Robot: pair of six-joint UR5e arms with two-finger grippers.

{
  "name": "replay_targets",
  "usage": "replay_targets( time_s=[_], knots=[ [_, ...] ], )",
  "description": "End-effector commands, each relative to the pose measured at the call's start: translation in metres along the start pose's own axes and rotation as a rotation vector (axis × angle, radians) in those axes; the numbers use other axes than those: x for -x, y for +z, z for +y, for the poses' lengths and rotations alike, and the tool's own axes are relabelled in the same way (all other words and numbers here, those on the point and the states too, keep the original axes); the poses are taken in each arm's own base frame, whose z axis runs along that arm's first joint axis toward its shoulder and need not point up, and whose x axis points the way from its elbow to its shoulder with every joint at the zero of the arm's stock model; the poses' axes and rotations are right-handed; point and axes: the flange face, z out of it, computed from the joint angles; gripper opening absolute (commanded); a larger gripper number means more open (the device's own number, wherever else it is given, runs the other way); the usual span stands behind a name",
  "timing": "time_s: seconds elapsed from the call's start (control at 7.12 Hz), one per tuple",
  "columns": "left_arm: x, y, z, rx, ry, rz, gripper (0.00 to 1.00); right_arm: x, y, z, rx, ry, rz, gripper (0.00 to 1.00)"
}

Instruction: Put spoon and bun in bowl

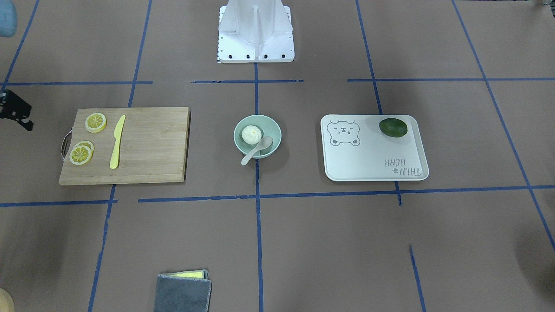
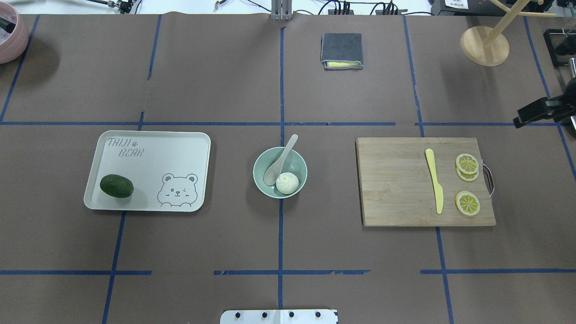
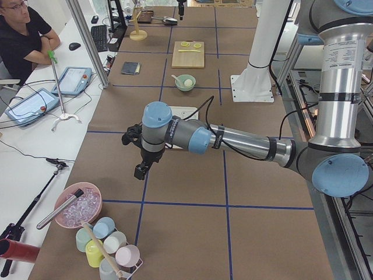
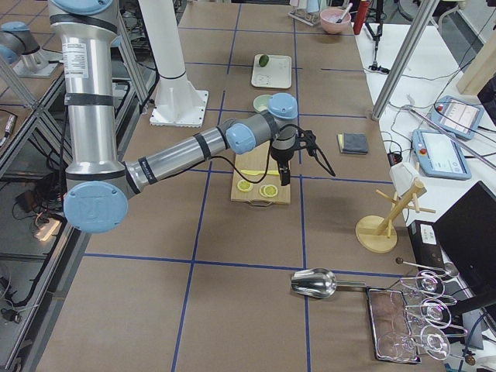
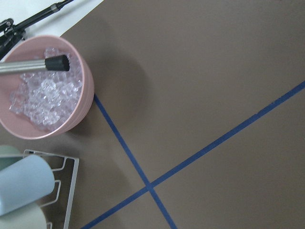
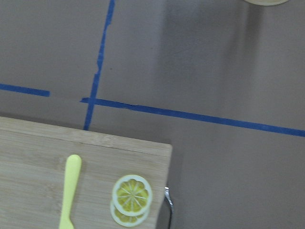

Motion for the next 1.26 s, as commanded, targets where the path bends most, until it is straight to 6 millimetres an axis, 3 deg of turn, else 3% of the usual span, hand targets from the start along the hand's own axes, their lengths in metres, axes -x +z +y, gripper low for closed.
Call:
replay_targets(
  time_s=[0.0,0.14,0.28,1.12],
  knots=[
    [0.01,0.028,0.06,0.078,-0.152,0.174,1.0,-0.067,-0.013,0.03,0.063,-0.047,0.004,1.0],
    [0.007,0.029,0.054,0.083,-0.153,0.175,1.0,-0.081,-0.01,0.047,0.081,-0.009,-0.037,1.0],
    [0.006,0.027,0.05,0.079,-0.151,0.174,1.0,-0.089,-0.018,0.052,0.071,0.019,-0.067,1.0],
    [0.003,0.022,0.056,0.069,-0.146,0.171,1.0,-0.09,-0.019,0.053,0.065,0.028,-0.052,1.0]
  ],
)
